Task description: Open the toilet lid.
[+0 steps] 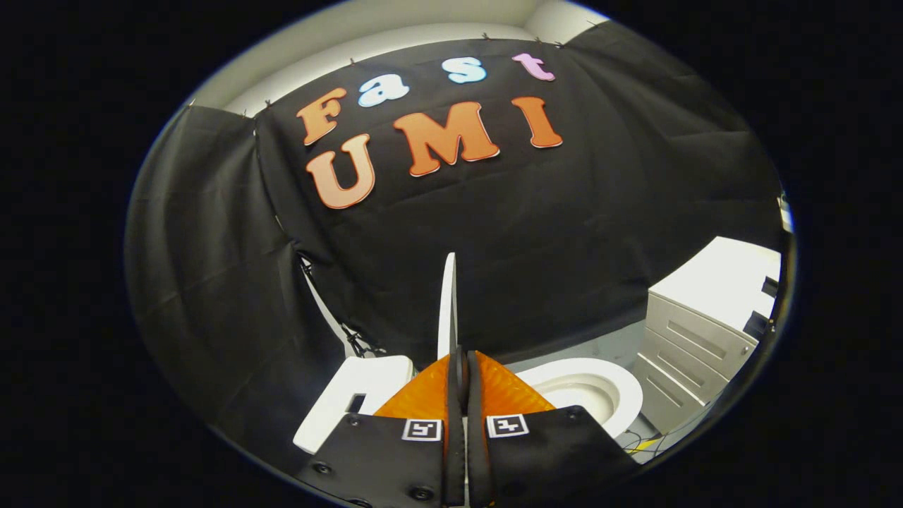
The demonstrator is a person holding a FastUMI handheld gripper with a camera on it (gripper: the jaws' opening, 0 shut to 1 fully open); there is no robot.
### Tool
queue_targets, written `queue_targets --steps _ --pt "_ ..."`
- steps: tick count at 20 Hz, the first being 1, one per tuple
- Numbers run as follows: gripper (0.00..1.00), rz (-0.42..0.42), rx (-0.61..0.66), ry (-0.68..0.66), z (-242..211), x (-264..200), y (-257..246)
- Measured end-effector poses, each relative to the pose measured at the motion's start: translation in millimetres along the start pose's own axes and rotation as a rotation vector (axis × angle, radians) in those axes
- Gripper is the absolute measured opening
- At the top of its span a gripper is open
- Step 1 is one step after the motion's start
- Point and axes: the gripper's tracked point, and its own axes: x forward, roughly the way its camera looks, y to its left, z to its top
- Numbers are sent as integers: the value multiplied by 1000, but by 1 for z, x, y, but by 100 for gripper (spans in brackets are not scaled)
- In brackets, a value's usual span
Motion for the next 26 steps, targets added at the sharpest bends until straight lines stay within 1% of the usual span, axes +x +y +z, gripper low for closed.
queue_targets --steps 6,7,8,11,16,26 --pt "11 53 -51 -8 -4 -3 47" --pt "12 60 -48 -1 -6 -1 54" --pt "16 64 -50 -4 -6 -2 56" --pt "16 71 -65 -5 -5 0 68" --pt "17 110 -119 -2 -15 -4 103" --pt "17 200 -160 30 -37 -3 164"
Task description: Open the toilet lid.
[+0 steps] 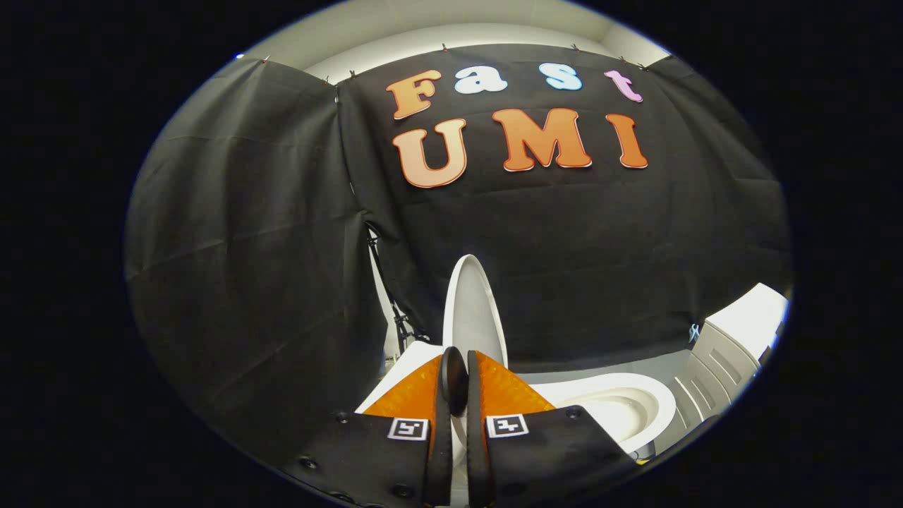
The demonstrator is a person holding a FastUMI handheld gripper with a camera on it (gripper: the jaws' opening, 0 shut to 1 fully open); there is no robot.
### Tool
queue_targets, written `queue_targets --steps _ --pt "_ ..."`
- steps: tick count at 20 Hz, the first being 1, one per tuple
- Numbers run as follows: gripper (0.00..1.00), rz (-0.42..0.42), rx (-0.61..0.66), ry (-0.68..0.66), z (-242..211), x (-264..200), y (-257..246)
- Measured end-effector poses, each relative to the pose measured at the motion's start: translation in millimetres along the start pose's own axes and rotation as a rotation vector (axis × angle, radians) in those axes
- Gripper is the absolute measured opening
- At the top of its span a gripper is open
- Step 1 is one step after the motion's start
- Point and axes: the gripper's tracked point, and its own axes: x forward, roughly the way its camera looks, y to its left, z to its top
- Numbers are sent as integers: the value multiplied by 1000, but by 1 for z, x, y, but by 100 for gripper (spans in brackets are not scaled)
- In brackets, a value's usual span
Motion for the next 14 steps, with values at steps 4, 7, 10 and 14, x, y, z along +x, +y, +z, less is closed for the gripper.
queue_targets --steps 4,7,10,14 --pt "17 14 -65 -12 -1 2 11" --pt "17 -1 -94 -10 2 -3 -2" --pt "36 15 -58 -49 25 -14 -9" --pt "60 6 -67 -105 59 -31 -35"
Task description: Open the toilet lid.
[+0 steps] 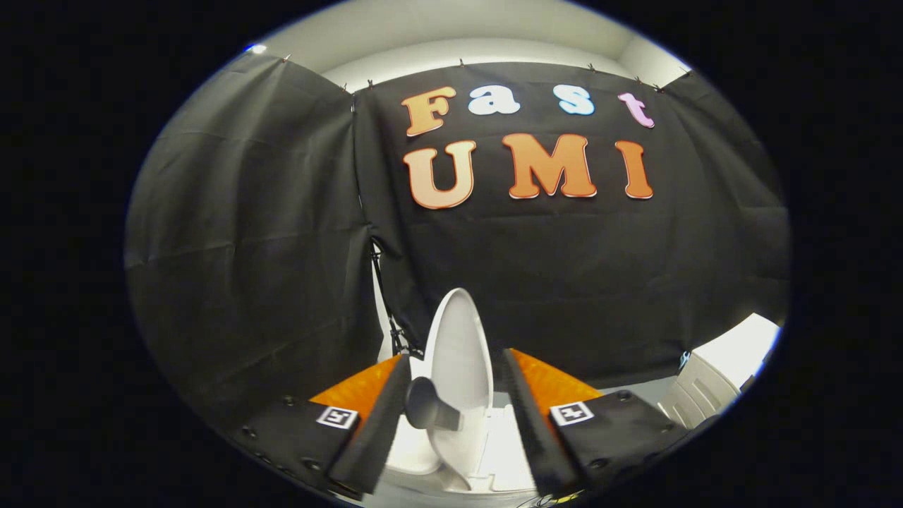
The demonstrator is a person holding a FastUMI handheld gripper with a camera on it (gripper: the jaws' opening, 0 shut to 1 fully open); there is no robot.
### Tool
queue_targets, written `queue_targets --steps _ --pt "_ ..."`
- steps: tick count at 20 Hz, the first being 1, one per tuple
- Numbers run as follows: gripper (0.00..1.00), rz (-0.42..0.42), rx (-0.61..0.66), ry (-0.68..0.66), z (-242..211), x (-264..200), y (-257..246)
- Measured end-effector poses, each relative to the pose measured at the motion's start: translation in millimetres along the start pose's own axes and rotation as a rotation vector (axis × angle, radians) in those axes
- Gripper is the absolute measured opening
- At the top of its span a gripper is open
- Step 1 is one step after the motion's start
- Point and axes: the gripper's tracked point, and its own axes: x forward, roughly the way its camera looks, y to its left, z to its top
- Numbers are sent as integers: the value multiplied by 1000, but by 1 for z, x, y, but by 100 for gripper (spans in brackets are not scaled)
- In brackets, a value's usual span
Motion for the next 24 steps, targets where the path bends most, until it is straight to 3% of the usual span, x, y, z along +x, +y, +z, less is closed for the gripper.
queue_targets --steps 5,10,15,24 --pt "98 -99 17 -68 45 -21 -73" --pt "99 -214 43 -94 78 -42 -159" --pt "98 -312 51 -106 82 -64 -223" --pt "98 -368 7 -114 83 -75 -269"
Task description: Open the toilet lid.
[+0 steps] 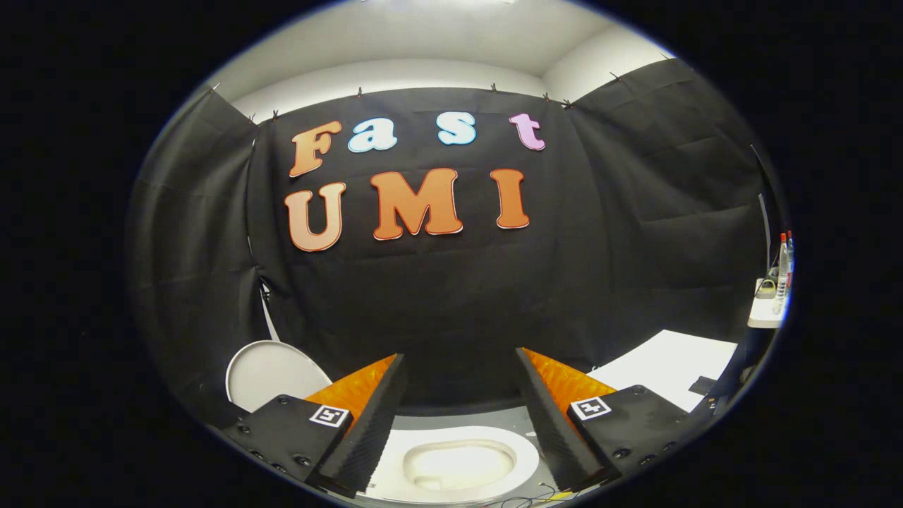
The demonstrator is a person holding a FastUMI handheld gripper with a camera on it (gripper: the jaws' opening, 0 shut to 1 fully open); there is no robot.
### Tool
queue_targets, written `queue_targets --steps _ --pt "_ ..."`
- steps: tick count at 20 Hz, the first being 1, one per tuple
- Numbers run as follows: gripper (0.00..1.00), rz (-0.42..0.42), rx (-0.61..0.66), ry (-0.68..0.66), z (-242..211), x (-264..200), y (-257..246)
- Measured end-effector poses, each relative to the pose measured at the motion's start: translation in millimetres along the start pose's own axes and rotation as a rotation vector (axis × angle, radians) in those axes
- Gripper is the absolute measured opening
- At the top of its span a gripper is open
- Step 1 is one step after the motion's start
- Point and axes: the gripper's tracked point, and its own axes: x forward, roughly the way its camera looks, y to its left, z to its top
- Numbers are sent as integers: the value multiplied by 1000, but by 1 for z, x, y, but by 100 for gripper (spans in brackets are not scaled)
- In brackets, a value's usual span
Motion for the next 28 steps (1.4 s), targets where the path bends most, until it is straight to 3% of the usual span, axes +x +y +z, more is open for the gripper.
queue_targets --steps 12,28 --pt "98 20 12 -23 -6 7 -1" --pt "98 -13 -10 -40 -3 8 -16"
